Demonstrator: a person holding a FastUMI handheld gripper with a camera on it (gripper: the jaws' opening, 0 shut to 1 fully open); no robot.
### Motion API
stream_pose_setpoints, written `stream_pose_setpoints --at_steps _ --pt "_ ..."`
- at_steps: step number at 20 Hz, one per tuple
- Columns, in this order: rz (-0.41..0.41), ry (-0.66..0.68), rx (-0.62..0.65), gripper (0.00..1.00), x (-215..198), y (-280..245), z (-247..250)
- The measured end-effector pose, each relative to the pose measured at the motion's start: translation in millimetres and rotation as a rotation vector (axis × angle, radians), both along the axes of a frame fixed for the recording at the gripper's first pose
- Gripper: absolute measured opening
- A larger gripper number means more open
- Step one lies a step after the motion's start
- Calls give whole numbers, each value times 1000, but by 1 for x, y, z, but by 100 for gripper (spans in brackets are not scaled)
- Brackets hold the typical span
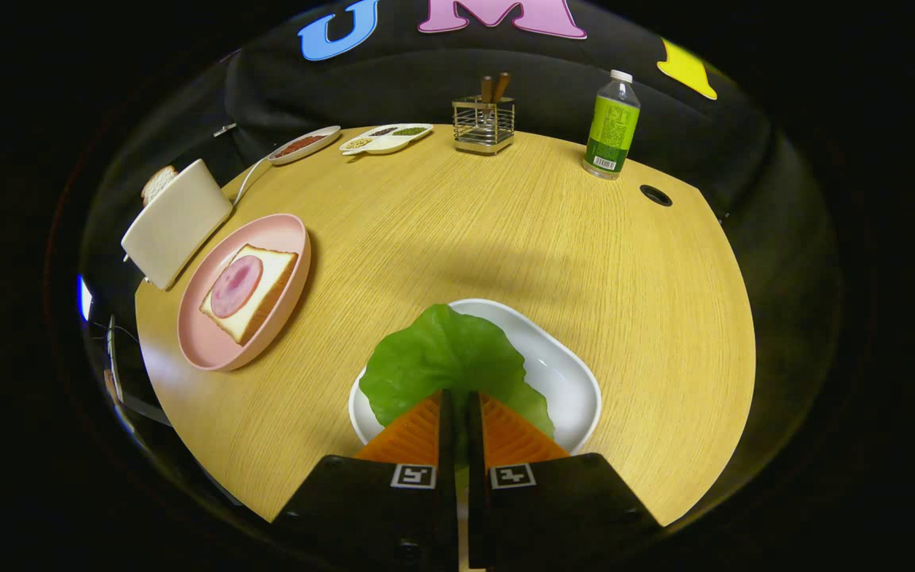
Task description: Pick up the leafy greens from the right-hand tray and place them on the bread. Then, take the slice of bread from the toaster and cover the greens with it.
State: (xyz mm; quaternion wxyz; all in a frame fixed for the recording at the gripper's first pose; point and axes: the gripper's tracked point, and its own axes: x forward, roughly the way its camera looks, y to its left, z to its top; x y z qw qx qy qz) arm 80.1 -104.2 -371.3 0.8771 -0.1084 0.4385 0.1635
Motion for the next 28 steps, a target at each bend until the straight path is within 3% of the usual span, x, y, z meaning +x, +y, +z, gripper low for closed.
stream_pose_setpoints --at_steps 6,16,23,28 --pt "-29 -2 30 6 -3 4 12" --pt "-31 -122 53 6 -7 34 102" --pt "17 -189 91 5 -9 113 157" --pt "90 -174 82 6 -18 179 153"
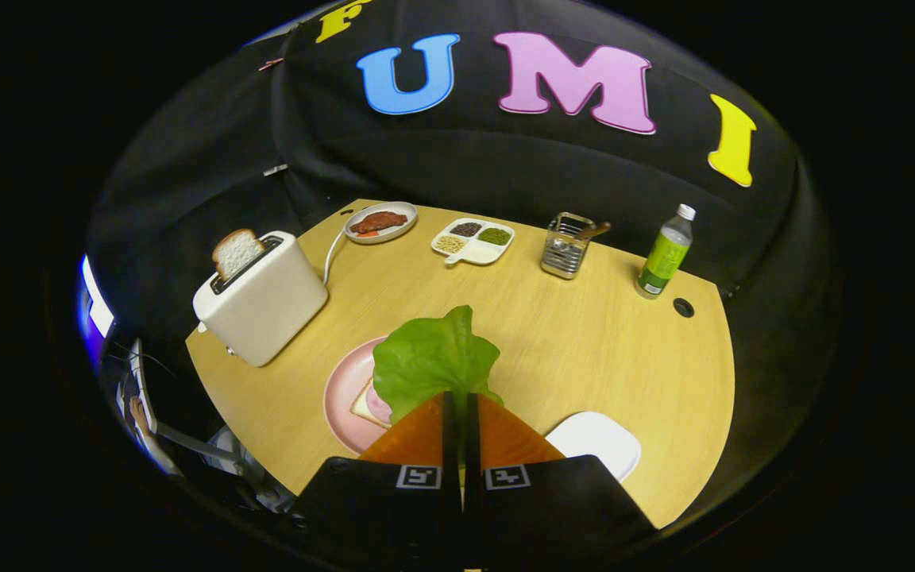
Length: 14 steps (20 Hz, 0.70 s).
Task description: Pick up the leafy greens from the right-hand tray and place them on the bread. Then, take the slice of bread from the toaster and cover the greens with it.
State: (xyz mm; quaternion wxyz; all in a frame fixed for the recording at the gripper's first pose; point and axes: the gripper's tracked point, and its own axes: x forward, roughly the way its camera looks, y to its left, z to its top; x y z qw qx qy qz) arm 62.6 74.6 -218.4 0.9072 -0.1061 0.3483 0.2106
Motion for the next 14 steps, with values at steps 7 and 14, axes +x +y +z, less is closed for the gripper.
stream_pose_setpoints --at_steps 7,14 --pt "22 62 -116 5 4 46 -59" --pt "15 110 -201 8 10 54 -100"
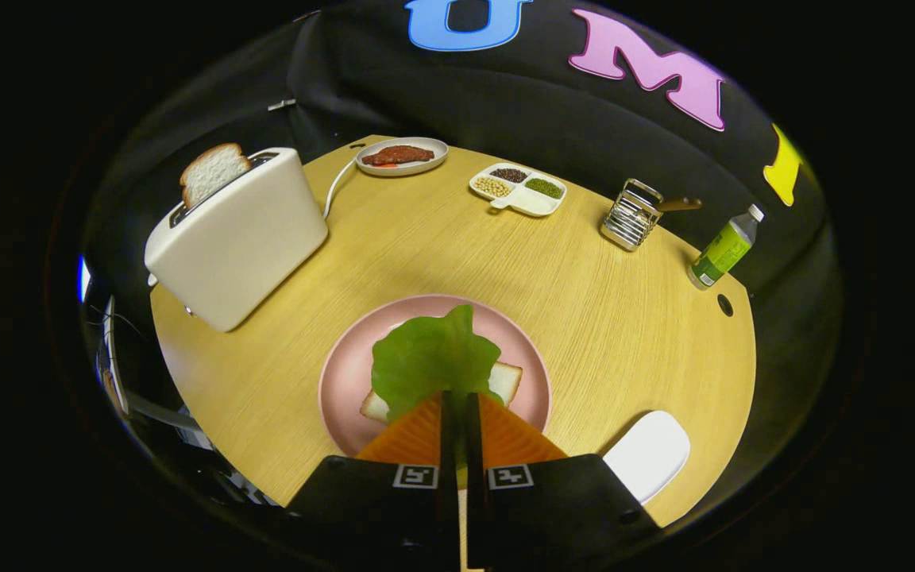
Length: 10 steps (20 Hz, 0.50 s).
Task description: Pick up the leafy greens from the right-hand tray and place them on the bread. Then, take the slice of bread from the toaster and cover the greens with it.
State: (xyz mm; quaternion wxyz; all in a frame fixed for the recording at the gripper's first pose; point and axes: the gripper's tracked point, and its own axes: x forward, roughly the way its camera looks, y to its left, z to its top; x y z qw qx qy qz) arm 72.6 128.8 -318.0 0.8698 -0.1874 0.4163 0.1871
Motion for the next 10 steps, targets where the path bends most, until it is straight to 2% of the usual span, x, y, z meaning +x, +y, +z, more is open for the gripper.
stream_pose_setpoints --at_steps 1,2,3,7,9,10 --pt "0 5 -12 8 0 -1 -4" --pt "-2 14 -20 14 -1 -1 -8" --pt "-2 24 -20 15 -2 0 -12" --pt "-28 17 -8 36 1 4 -14" --pt "-30 23 21 50 -2 11 -12" --pt "-31 22 38 63 -3 15 -9"
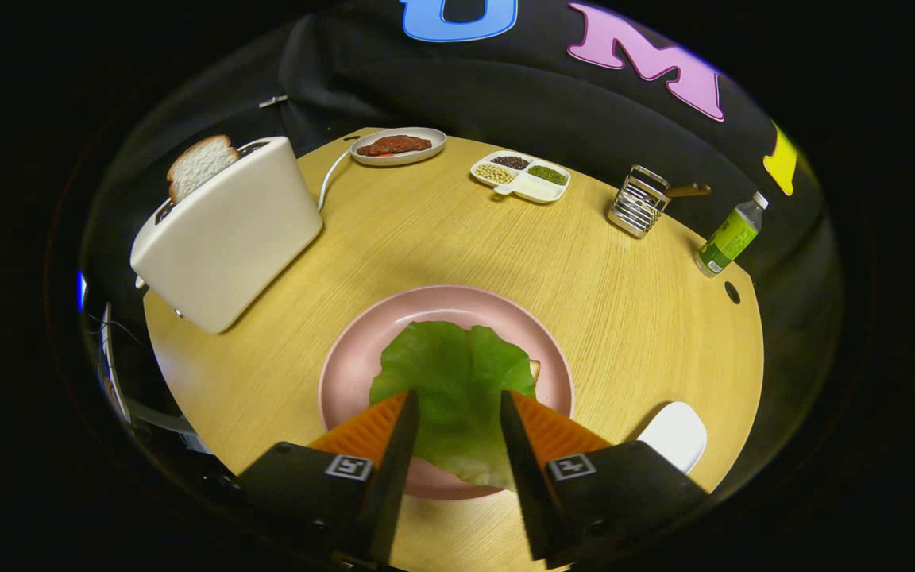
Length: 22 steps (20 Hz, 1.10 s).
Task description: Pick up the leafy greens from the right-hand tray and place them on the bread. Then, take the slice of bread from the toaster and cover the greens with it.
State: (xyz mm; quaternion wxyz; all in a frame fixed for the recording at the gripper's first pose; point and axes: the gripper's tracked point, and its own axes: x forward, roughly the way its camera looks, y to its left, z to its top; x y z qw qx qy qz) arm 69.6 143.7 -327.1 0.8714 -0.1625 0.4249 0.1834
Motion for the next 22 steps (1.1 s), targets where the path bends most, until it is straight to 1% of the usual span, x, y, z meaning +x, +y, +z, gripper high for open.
stream_pose_setpoints --at_steps 2,4,6,10,15,19,22 --pt "1 -8 46 90 -4 10 10" --pt "-5 -32 71 100 -5 16 24" --pt "1 -86 77 100 -4 24 44" --pt "47 -184 146 100 -4 63 96" --pt "151 -277 224 100 -10 126 155" --pt "283 -310 240 100 -21 185 173" --pt "348 -288 257 100 -24 227 164"
